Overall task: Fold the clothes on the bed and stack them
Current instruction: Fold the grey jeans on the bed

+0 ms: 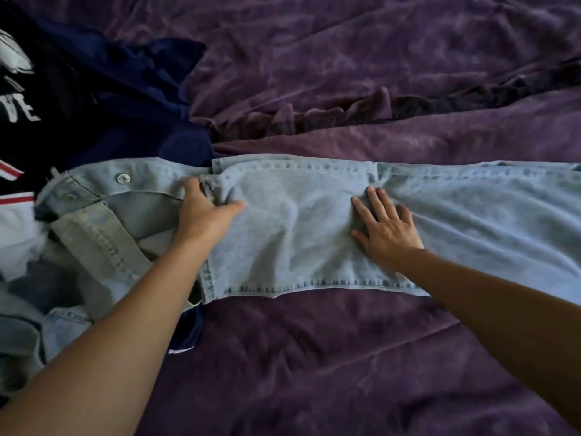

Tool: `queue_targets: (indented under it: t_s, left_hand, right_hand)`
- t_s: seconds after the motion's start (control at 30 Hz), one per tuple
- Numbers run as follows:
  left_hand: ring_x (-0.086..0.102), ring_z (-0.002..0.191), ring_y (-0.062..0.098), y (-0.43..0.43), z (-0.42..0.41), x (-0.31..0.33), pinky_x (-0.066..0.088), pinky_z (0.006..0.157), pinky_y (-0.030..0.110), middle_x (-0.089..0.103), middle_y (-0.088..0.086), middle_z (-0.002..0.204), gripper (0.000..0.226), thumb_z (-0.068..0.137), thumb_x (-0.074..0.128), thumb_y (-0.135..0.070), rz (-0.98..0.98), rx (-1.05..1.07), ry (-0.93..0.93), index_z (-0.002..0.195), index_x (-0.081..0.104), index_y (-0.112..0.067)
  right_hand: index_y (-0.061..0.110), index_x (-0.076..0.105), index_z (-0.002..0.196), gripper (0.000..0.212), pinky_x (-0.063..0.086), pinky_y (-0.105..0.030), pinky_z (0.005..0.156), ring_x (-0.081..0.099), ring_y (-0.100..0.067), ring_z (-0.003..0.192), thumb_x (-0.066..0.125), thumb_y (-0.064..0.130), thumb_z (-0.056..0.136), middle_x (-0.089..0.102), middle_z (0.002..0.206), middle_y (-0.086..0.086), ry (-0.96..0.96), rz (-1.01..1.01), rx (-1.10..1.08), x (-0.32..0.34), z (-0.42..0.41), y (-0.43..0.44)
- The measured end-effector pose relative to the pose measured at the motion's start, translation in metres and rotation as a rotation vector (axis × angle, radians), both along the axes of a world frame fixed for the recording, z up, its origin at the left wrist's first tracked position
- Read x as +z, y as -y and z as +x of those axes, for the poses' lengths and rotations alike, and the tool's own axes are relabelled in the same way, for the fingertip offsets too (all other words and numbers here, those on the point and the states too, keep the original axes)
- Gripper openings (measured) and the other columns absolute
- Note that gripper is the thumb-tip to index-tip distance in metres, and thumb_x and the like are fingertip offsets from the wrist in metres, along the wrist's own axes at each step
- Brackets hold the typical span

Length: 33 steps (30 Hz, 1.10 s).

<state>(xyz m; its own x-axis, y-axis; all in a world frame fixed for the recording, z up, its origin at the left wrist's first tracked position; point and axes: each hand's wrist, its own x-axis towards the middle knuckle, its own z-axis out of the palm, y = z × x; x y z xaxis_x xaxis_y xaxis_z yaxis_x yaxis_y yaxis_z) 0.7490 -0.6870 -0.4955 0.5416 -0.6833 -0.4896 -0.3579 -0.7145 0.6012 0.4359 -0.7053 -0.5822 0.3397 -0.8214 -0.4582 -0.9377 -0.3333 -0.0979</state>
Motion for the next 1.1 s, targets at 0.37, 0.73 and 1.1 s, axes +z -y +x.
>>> queue_targets:
  t_s: [0.37, 0.73, 1.1]
  left_hand:
    - [0.060, 0.102, 0.020, 0.011, -0.046, 0.092, 0.048, 0.087, 0.036, 0.060, -0.001, 0.115, 0.064, 0.067, 0.084, -0.014, 0.009, -0.152, -0.122, 0.121, 0.048, -0.017]
    - [0.057, 0.104, 0.032, 0.049, -0.326, 0.069, 0.045, 0.083, 0.036, 0.057, 0.007, 0.116, 0.054, 0.086, 0.063, -0.018, -0.122, -0.545, -0.135, 0.132, 0.035, -0.020]
    - [-0.020, 0.144, 0.035, -0.059, -0.370, -0.048, -0.002, 0.115, 0.060, -0.021, 0.013, 0.157, 0.064, 0.098, 0.022, -0.055, 0.323, -1.275, 0.523, 0.150, -0.010, -0.035]
  right_hand:
    - [0.031, 0.025, 0.149, 0.066, 0.039, -0.045, 0.103, 0.031, -0.024, 0.140, 0.055, 0.045, 0.092, 0.026, 0.156, 0.000, 0.096, 0.198, -0.234, 0.050, -0.056, 0.014]
    - [0.024, 0.042, 0.142, 0.056, 0.043, -0.043, 0.094, 0.041, -0.030, 0.129, 0.058, 0.040, 0.091, 0.046, 0.141, -0.006, 0.089, 0.016, -0.454, 0.076, -0.244, -0.037]
    - [0.030, 0.041, 0.144, 0.054, 0.037, -0.040, 0.102, 0.030, -0.019, 0.139, 0.047, 0.050, 0.095, 0.034, 0.152, 0.004, 0.162, 0.081, -0.293, 0.037, -0.329, -0.053]
